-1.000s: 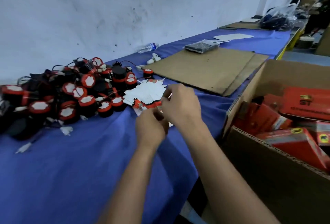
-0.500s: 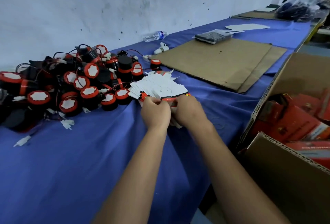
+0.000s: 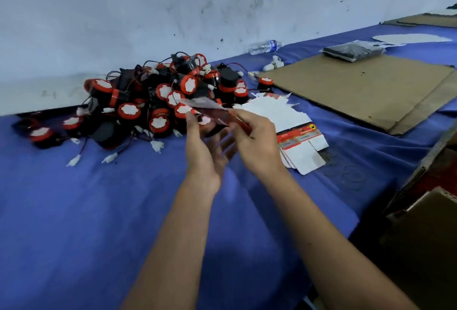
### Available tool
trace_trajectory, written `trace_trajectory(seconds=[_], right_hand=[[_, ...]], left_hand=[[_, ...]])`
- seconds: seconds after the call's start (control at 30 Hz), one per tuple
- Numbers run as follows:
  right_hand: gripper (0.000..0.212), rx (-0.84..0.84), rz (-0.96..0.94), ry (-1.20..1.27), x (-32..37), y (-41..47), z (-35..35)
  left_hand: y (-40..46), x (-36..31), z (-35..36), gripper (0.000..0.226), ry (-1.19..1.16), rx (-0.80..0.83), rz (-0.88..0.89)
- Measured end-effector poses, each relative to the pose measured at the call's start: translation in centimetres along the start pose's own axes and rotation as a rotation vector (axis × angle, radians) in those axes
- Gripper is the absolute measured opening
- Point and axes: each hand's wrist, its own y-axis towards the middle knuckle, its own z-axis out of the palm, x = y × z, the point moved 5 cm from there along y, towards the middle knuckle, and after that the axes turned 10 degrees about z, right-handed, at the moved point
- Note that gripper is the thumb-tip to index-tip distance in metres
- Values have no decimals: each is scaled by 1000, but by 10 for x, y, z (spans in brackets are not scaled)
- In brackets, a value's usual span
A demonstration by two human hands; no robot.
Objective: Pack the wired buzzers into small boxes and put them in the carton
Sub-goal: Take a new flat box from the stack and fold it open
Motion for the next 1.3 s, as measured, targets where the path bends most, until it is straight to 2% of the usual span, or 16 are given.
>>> trace_trajectory(seconds=[0.13, 0.17, 0.27, 0.3, 0.37, 0.43, 0.5, 0.57, 0.7, 0.87, 0.97, 1.1, 1.3], right_hand=[[46, 140, -183, -127, 5, -25, 78], [48, 185, -198, -176, 7, -31, 99], [58, 313, -189, -264, 16, -42, 148], [63, 377, -180, -297, 19, -44, 162], [75, 534, -188, -397, 24, -50, 191], [79, 635, -197, -434, 27, -57, 212], [69, 625, -184, -391, 28, -65, 223], [58, 576, -220, -400, 27, -74, 230], [91, 527, -272, -372, 28, -80, 237], [98, 550, -143, -131, 24, -76, 237], [94, 566, -119, -84, 23, -76, 236], [93, 620, -85, 26, 26, -77, 231], [89, 693, -2, 134, 28, -78, 226]], left_hand=[[-15, -61, -83, 91, -146, -76, 65], [-21, -81, -113, 87, -106, -132, 100], [-39, -121, -186, 36, 96, -206, 181], [-44, -129, -205, 30, 174, -230, 222], [-50, -144, -234, 40, 302, -285, 335], [-54, -153, -250, 43, 316, -337, 465], [-52, -156, -258, 44, 272, -352, 545], [-47, -152, -256, 44, 246, -289, 565], [-40, -142, -234, 48, 214, -112, 515], [-41, -140, -226, 59, 261, 23, 437], [-43, -136, -231, 70, 353, 77, 362], [-45, -139, -235, 76, 440, 132, 374], [-51, -153, -234, 69, 794, 45, 611]])
